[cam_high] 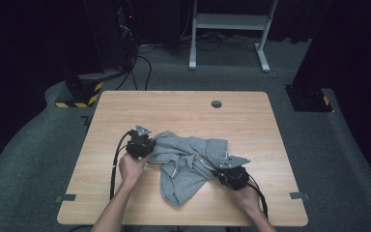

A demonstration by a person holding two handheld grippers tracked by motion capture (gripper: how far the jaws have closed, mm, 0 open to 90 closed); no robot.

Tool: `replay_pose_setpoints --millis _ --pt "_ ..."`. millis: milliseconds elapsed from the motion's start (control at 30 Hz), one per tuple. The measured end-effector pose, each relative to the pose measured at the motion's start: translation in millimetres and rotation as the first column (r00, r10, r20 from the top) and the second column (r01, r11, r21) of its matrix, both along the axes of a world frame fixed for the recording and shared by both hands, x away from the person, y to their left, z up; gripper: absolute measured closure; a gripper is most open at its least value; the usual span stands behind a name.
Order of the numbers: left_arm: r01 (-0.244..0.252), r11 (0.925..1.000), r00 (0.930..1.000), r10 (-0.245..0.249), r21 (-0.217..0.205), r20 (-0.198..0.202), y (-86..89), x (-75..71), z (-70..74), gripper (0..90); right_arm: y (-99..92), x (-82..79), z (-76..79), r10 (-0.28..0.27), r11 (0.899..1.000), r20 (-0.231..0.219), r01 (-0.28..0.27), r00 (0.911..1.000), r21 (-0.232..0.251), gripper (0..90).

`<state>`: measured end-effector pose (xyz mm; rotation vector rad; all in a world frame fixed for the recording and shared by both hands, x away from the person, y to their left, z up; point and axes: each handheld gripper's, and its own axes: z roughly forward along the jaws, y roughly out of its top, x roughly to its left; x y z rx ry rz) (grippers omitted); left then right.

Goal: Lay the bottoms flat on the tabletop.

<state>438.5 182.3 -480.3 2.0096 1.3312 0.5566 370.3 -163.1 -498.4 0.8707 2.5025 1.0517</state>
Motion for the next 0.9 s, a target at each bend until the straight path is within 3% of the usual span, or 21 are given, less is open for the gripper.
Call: replay_pose_setpoints --millis 133,267,300,400,433,467,533,567,700,800,900 --pt "0.004 0.9999 0.9999 -0.004 -0.012 -0.017 0.0 0.4 -4.3 78.6 0.0 1.0 0.0 -0.008 1.0 -0.006 0.008 0.9999 -0.004 83.8" --pt "0.014 0.9986 0.9995 -0.013 -0.052 0.029 0.6 -10.9 5.9 61.7 1.0 3.6 -0.1 -0.012 1.0 -0.008 0.012 0.9999 -0.003 83.8" --pt "0.046 0.996 0.9974 -0.042 -0.076 0.058 0.4 -18.8 15.7 52.4 1.5 5.3 -0.4 -0.014 1.0 -0.011 0.014 0.9998 -0.002 83.7" --pt "0.087 0.9926 0.9936 -0.08 -0.084 0.079 -2.3 -29.5 24.6 45.5 2.5 8.1 -2.0 -0.01 1.0 -0.011 0.01 0.9999 -0.008 83.7" --pt "0.123 0.9873 0.9887 -0.112 -0.101 0.1 -6.8 -42.4 29.0 42.0 3.8 11.9 -5.3 -0.017 1.0 -0.014 0.017 0.9998 -0.012 83.7" --pt "0.123 0.9873 0.9887 -0.112 -0.101 0.1 -6.8 -42.4 29.0 41.3 3.8 11.9 -5.3 -0.017 1.0 -0.014 0.017 0.9998 -0.012 83.7" --pt "0.166 0.9789 0.9838 -0.156 -0.119 0.089 -15.3 -55.5 28.1 40.5 5.2 15.7 -7.1 -0.028 1.0 -0.012 0.028 0.9995 -0.008 83.7" --pt "0.195 0.9756 0.9797 -0.189 -0.101 0.068 -24.4 -63.4 24.4 40.0 7.4 18.4 -8.1 -0.039 0.999 -0.008 0.039 0.9992 -0.004 83.6" --pt "0.223 0.973 0.9742 -0.22 -0.06 0.049 -39.2 -72.4 15.5 42.8 14.3 23.1 -9.2 -0.061 0.998 0.005 0.061 0.9981 -0.014 83.5" --pt "0.233 0.9723 0.9722 -0.233 -0.012 0.023 -53.1 -72.3 4.6 44.2 16.5 26.2 -9.9 -0.069 0.998 0.009 0.069 0.9976 -0.011 83.4" --pt "0.234 0.9724 0.9723 -0.234 0.002 0.008 -60.7 -70.0 -1.6 45.1 18.5 30.8 -10.1 -0.078 0.997 0.012 0.078 0.9969 -0.01 82.8"
